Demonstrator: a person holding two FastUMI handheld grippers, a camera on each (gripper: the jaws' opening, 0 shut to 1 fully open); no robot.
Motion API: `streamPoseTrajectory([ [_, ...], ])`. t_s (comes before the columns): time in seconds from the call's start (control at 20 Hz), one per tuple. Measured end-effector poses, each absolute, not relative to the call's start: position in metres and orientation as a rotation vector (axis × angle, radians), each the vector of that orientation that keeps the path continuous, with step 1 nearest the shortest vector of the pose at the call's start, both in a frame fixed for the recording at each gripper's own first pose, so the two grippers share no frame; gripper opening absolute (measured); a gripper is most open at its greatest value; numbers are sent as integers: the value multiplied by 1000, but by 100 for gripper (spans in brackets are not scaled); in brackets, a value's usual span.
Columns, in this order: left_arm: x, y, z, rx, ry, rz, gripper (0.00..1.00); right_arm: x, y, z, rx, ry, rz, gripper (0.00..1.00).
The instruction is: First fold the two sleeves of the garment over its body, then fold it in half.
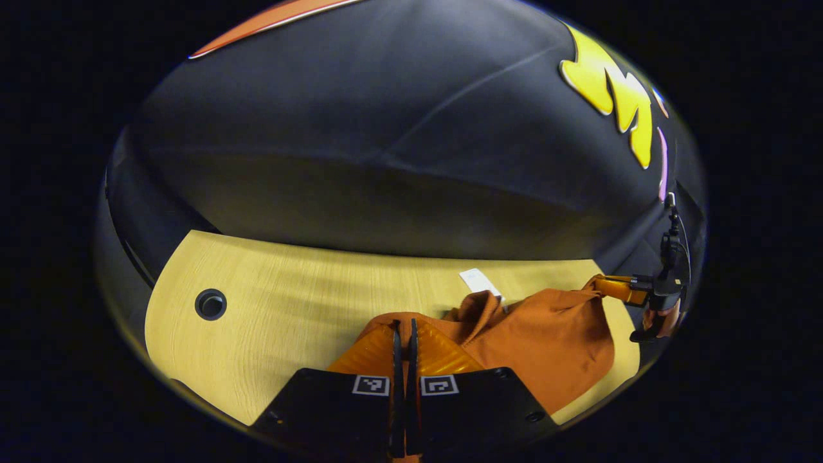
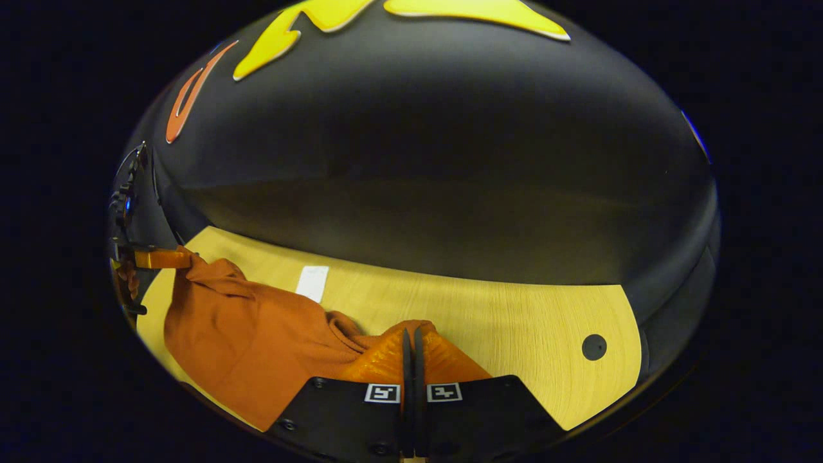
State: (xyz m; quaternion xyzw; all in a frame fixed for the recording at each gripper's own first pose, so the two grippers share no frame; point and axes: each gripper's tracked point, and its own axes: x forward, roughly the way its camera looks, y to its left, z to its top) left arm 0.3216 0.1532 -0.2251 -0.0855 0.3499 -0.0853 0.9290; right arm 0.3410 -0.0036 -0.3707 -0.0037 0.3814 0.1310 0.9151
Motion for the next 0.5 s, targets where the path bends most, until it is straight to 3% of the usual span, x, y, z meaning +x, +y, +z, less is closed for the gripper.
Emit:
streamPoseTrajectory([
  [0.15, 329, 155, -256, -165, 750, -112, 6, 336, -10, -399, 3, 853, 240, 1],
  [0.25, 327, 152, -260, -143, 768, -92, 10, 340, -13, -406, 7, 859, 220, 11],
  [0.35, 330, 146, -252, -156, 741, -103, 15, 343, -16, -404, -4, 843, 207, 14],
  [0.4, 332, 149, -247, -148, 719, -95, 35, 344, -16, -402, -8, 831, 206, 16],
  [0.45, 335, 151, -242, -139, 697, -92, 54, 346, -18, -398, -4, 819, 202, 25],
  [0.5, 337, 154, -235, -118, 676, -81, 73, 346, -20, -387, 6, 809, 185, 42],
])
